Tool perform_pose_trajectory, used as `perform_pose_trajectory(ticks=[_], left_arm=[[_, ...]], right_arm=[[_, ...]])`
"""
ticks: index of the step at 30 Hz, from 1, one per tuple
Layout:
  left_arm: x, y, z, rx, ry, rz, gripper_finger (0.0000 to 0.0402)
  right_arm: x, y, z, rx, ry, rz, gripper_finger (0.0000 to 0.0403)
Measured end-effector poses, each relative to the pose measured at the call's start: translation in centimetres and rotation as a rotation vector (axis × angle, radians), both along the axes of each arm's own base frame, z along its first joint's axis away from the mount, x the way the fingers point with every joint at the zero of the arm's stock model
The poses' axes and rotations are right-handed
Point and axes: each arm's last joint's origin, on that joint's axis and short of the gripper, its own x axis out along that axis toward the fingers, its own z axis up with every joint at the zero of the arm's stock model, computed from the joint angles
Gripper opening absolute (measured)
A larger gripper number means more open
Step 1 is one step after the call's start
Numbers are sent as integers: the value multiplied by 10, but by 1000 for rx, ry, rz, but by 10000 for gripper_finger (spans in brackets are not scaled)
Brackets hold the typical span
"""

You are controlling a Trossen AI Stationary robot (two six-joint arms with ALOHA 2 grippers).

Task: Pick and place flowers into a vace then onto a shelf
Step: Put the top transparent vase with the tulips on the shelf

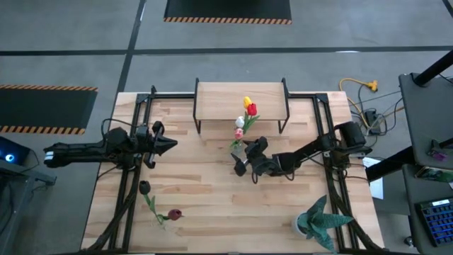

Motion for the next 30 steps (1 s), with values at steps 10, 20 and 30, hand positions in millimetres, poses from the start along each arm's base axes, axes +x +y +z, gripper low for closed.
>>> perform_pose_trajectory(ticks=[10,20,30], left_arm=[[0,0,-1,-1,11,0,0],[0,0,-1,-1,11,0,0],[0,0,-1,-1,12,0,0]], right_arm=[[6,-6,-8,-3,21,-21,368],[12,-24,-13,38,37,-8,368],[14,-26,-18,56,46,7,367]])
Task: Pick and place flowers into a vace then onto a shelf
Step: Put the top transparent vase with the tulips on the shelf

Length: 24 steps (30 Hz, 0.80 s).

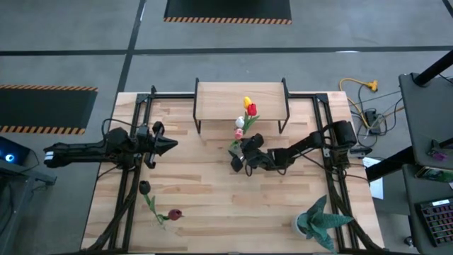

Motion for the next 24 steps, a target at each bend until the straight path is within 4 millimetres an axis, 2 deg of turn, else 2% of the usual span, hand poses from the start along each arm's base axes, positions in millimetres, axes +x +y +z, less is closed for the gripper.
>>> perform_pose_trajectory(ticks=[3,10,17,20,24], left_arm=[[0,0,0,0,1,0,0],[0,0,0,0,4,0,0],[0,0,0,0,4,0,0],[0,0,0,0,5,0,0],[0,0,-1,0,5,0,0]], right_arm=[[1,0,1,0,-3,0,349],[1,0,1,-2,-3,2,267],[1,1,6,29,-34,-11,267],[6,6,27,20,-87,13,267],[12,12,73,-7,-86,43,267]])
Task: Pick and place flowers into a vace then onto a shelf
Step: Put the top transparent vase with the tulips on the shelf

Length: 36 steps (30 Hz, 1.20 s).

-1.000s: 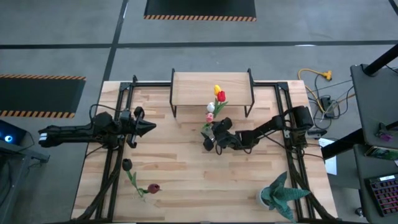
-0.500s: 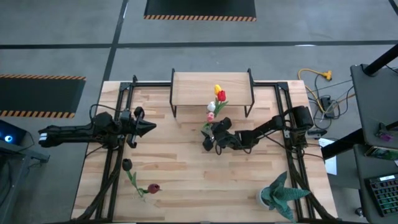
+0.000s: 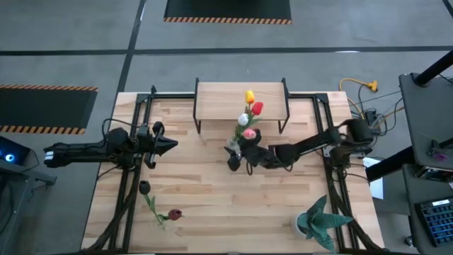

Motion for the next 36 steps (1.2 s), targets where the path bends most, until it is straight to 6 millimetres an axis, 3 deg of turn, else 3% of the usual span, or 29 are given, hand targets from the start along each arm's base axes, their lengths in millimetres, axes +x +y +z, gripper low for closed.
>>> perform_pose_trajectory(ticks=[7,12,17,22,36], left_arm=[[0,0,0,0,0,0,0],[0,0,-1,0,8,0,0],[0,0,-1,0,10,0,0],[1,0,-1,-1,11,1,0],[1,0,-2,-1,17,0,0]], right_arm=[[0,-17,88,-57,84,-45,267],[-11,-51,111,-111,92,-167,267],[-28,-90,108,-112,107,-306,267],[-44,-117,96,-90,133,-398,267],[-67,-155,79,-75,167,-527,267]])
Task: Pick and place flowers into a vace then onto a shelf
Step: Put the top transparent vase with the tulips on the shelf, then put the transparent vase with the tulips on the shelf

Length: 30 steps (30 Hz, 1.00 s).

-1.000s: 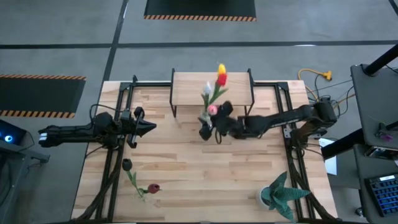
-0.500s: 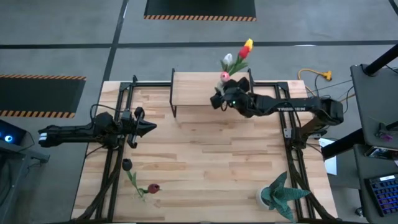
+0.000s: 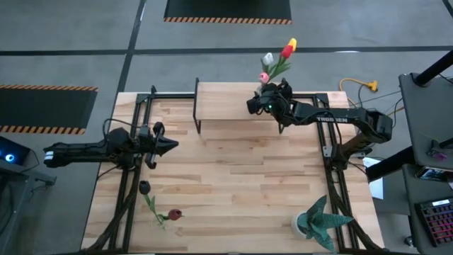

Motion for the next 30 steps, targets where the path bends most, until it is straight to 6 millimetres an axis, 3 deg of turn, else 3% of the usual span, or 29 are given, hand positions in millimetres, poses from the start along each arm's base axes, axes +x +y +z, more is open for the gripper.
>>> perform_pose_trajectory(ticks=[12,21,30], left_arm=[[0,0,-2,-2,24,0,0],[0,0,-2,-2,24,0,0],[0,0,-2,-2,24,0,0]], right_arm=[[-2,-5,-4,10,-63,-4,270],[-2,-5,-4,7,-65,-5,359],[-10,18,19,-34,-25,100,372]])
